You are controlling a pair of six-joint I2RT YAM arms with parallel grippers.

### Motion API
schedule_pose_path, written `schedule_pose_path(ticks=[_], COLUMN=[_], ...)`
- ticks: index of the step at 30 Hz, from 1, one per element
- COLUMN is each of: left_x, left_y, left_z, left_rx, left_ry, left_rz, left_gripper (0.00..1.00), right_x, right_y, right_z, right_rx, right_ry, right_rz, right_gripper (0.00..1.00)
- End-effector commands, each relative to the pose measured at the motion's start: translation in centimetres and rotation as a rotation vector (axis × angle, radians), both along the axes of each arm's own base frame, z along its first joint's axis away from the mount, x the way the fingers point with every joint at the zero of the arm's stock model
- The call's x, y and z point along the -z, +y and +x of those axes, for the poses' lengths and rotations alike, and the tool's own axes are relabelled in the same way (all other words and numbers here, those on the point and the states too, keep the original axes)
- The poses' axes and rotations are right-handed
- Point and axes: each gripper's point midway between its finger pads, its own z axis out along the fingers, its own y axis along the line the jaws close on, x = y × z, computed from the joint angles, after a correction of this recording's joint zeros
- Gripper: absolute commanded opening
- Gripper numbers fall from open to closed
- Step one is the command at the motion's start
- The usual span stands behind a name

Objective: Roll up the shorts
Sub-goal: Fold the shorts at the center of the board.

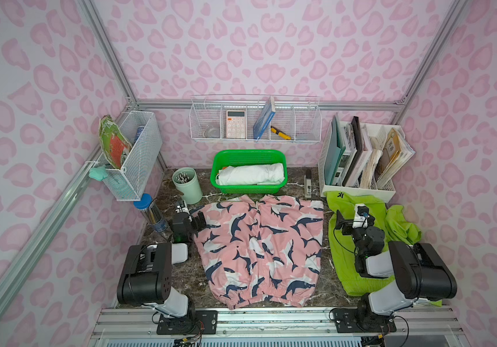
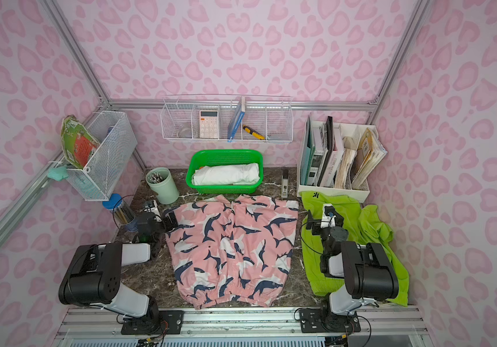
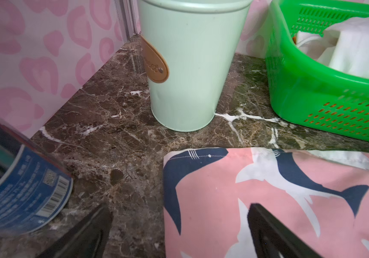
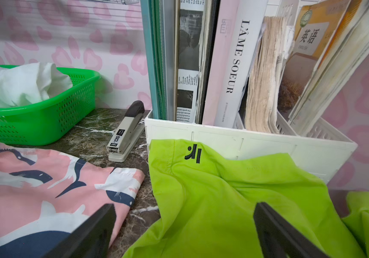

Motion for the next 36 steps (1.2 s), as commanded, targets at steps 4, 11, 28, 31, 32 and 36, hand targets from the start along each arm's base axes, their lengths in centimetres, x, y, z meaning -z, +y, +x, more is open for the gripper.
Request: schedule_pose_path(ticks=[4,11,28,31,32,36], left_x=[-0.4,-0.5,-2.3,-4.9,-6.0,-10.3], left_y=[0.1,0.1,-1.7,-3.2,-4.0,-9.1], left_z=[0.1,0.2,1.2,2.1,2.4,2.9], left_rx=[-0.005,-0.006,0.096,0.106,0.126,0.265], left_ry=[-0.016,-0.018,0.079,0.095,0.077,0.002], left_rz=[-0.002,-0.005,0.021,0.108,0.11,0.065], left_gripper=[0.99,0.99,0.94,0.95,0.95,0.97], right_x=[-0.2,-0.2,-1.6,-2.4,-2.7,-4.2], right_y=[0.1,0.1,-0.8,-0.9,-0.9,0.3], right_z=[0.1,0.1,-0.2,0.2,0.4,1.7], right_rx=[-0.004,-0.004,0.077,0.087,0.086,0.029], right_ry=[-0.005,-0.007,-0.023,-0.007,0.009,0.058], right_rz=[0.003,0.005,0.004,0.003,0.003,0.039], right_gripper=[1.0,1.0,0.96,0.95,0.95,0.95])
